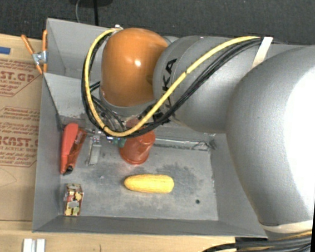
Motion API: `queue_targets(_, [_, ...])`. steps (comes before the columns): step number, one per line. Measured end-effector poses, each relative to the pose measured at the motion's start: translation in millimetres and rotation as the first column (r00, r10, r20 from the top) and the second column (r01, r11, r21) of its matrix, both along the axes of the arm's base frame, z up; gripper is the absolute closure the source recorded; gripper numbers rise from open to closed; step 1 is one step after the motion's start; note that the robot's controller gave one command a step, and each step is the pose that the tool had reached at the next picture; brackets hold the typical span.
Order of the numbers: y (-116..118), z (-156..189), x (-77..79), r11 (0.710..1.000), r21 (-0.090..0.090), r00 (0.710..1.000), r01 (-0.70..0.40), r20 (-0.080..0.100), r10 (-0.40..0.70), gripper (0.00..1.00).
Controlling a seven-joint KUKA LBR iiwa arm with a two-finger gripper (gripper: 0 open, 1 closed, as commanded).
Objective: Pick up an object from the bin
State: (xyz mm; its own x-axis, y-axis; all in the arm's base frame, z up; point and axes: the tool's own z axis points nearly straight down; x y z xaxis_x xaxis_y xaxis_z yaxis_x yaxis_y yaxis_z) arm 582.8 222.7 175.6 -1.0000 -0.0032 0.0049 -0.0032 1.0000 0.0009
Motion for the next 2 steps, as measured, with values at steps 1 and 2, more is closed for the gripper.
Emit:
queue_targets(1, [-1, 5, 1.3, 1.000, 0.001, 1.000, 0.002, 0.006, -0.002, 0.00])
queue_targets(2, [-15, 22, -20.2, 0.997, -0.002, 0.997, -0.077, -0.003, 0.077, 0.00])
